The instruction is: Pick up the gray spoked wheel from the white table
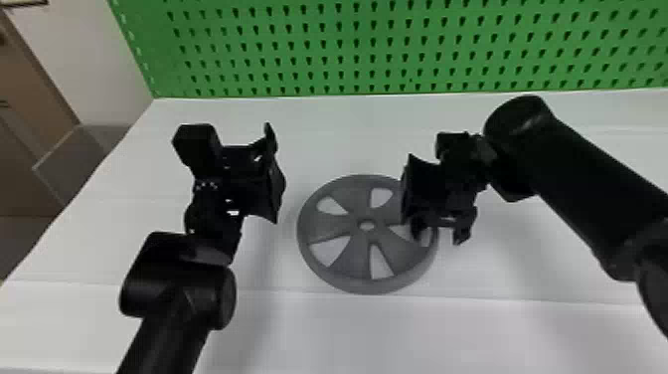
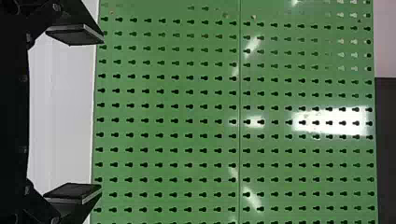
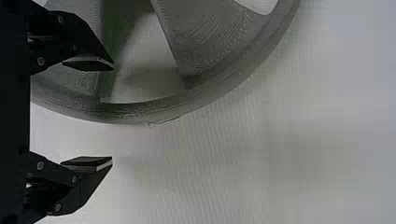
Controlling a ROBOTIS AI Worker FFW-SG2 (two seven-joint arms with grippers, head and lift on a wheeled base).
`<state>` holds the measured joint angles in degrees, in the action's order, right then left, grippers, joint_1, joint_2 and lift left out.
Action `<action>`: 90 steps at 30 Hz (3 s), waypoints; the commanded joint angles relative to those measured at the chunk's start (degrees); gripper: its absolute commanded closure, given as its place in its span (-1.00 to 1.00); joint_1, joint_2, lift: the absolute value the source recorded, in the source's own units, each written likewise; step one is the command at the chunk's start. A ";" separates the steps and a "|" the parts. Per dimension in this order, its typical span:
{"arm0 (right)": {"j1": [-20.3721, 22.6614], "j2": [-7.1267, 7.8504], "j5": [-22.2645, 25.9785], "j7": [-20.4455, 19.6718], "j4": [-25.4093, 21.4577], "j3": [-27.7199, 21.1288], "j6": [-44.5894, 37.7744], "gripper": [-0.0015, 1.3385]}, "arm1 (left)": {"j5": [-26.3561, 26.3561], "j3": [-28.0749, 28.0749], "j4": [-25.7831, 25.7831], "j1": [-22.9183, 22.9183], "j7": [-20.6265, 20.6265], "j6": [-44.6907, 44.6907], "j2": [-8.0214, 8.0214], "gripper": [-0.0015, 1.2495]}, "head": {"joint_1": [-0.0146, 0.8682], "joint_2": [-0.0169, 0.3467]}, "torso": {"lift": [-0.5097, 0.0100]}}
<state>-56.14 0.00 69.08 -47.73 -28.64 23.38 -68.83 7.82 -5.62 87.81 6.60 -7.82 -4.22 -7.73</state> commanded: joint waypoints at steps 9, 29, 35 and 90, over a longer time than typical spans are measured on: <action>-0.11 -0.05 0.44 0.00 0.08 0.18 0.10 -0.05 | -0.09 -0.09 0.00 0.08 -0.09 0.00 0.00 -0.74 | 0.80 -0.09 | 0.64; -0.11 -0.05 0.97 0.00 0.08 0.62 0.01 0.39 | -0.09 -0.26 0.00 0.17 -0.27 0.00 0.00 -0.74 | 0.80 -0.09 | 0.64; -0.19 -0.05 1.23 0.00 0.08 0.97 -0.07 0.57 | -0.09 -0.18 0.00 0.08 -0.27 0.00 0.00 -0.74 | 0.80 -0.09 | 0.64; -1.07 -0.05 -6.15 -0.09 -17.67 -10.63 -14.49 0.72 | 0.09 0.79 0.70 -0.80 -0.36 0.00 -0.27 -0.74 | 0.80 -0.09 | 0.64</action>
<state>-57.17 0.00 63.47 -47.81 -44.44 13.96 -82.36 7.91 -4.98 88.27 5.92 -8.17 -4.22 -7.93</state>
